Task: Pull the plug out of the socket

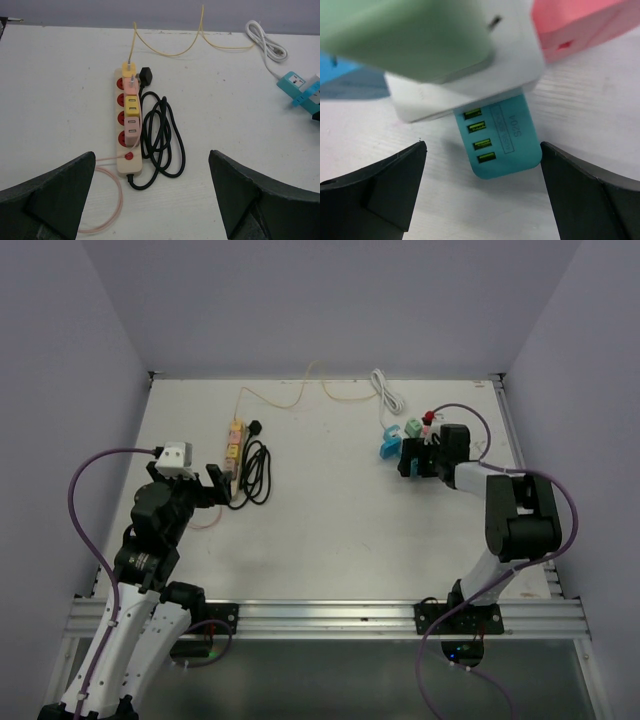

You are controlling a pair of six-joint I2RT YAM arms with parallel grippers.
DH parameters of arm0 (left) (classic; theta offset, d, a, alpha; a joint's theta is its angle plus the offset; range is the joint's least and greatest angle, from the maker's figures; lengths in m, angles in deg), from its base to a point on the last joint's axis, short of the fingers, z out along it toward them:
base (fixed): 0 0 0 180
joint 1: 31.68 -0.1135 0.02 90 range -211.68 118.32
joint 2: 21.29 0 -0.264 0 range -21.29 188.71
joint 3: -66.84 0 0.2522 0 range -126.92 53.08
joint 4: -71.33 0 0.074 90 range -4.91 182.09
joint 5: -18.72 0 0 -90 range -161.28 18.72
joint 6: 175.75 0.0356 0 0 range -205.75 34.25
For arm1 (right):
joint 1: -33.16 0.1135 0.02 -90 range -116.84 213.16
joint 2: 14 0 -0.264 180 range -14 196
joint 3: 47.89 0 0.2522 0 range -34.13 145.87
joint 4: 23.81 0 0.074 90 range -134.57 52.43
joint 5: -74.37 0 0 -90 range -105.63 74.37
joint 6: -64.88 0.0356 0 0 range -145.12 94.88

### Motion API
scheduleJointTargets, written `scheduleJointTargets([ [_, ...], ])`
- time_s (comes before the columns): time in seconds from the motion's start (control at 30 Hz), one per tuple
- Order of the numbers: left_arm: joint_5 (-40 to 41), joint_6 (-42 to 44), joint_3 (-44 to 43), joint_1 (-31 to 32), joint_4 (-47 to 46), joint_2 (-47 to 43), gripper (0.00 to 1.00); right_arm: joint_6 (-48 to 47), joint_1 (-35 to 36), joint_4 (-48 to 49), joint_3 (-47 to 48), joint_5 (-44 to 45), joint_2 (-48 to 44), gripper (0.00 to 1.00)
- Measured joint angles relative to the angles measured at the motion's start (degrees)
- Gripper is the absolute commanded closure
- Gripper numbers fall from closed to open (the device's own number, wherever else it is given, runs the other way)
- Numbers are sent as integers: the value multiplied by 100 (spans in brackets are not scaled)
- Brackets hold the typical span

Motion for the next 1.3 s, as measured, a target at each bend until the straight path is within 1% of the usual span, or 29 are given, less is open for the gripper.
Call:
scheduleJointTargets([
  [0.2,0,0,0,0,0,9,1,-476,1084,-459,151,249,-94,1],
  [0.27,0,0,0,2,0,9,0,-501,1233,-586,236,247,-127,1],
  [0.37,0,0,0,2,0,17,0,-372,1217,-763,389,282,-195,1],
  [0.47,0,0,0,2,0,33,0,42,1180,-802,415,431,-304,1],
  [0.7,2,0,0,2,0,72,0,804,1231,-573,258,710,-413,2],
  [0.97,44,0,2,2,0,74,1,1182,1309,-374,291,1021,-11,12],
  [1.17,68,0,2,2,0,74,0,1189,1547,-297,352,1392,227,28],
  [1.2,68,0,2,2,0,74,0,1189,1582,-282,352,1458,236,33],
  [1.3,72,0,0,2,0,74,0,1176,1729,-240,348,1665,238,38],
])
